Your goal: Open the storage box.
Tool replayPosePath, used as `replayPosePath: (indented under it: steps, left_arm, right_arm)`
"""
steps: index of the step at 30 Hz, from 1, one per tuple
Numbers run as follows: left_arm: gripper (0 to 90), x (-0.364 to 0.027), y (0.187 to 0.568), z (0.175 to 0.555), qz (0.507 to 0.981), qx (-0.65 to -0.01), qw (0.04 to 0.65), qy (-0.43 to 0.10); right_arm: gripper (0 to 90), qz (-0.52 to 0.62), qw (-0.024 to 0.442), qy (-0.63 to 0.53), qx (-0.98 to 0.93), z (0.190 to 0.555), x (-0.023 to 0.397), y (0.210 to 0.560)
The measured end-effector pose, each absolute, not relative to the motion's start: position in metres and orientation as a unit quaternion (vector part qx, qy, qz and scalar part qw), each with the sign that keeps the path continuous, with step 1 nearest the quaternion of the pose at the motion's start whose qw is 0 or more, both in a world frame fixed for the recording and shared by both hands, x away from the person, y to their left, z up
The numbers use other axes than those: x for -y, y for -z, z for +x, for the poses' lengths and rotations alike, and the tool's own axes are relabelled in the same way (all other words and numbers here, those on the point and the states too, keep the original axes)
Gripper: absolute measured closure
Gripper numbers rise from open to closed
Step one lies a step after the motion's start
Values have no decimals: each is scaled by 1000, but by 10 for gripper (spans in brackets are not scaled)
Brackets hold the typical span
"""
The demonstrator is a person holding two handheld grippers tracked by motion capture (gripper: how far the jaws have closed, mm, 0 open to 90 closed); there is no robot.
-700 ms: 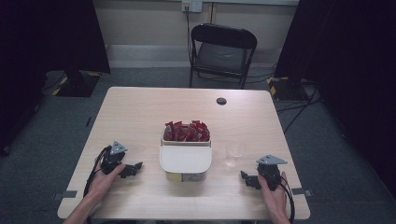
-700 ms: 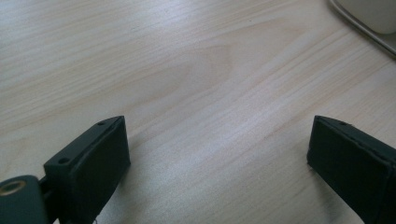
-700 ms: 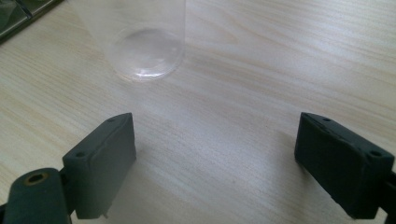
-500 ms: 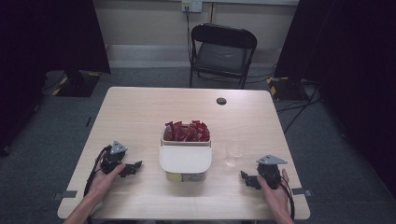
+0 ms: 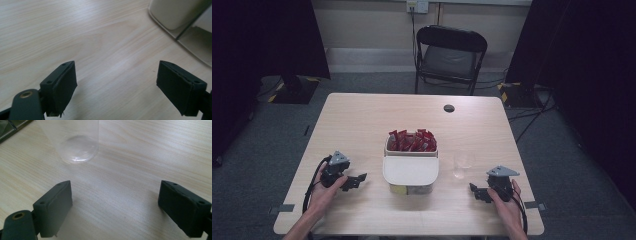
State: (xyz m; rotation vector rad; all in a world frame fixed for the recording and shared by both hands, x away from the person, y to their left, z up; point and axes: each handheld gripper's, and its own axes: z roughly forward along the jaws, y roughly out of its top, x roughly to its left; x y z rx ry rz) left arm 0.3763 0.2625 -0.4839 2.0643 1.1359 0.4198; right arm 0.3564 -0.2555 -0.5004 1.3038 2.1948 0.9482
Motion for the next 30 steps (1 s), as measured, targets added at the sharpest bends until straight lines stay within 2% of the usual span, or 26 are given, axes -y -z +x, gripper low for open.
replayPosePath:
  steps: [10, 30]
  left_arm:
    - [162, -247, 476, 363, 815, -411, 375, -159]
    - [167, -222, 465, 344, 824, -356, 426, -112]
  right_arm:
    - [118, 468, 208, -341, -789, 356, 256, 500]
    - [116, 468, 208, -340, -789, 357, 256, 500]
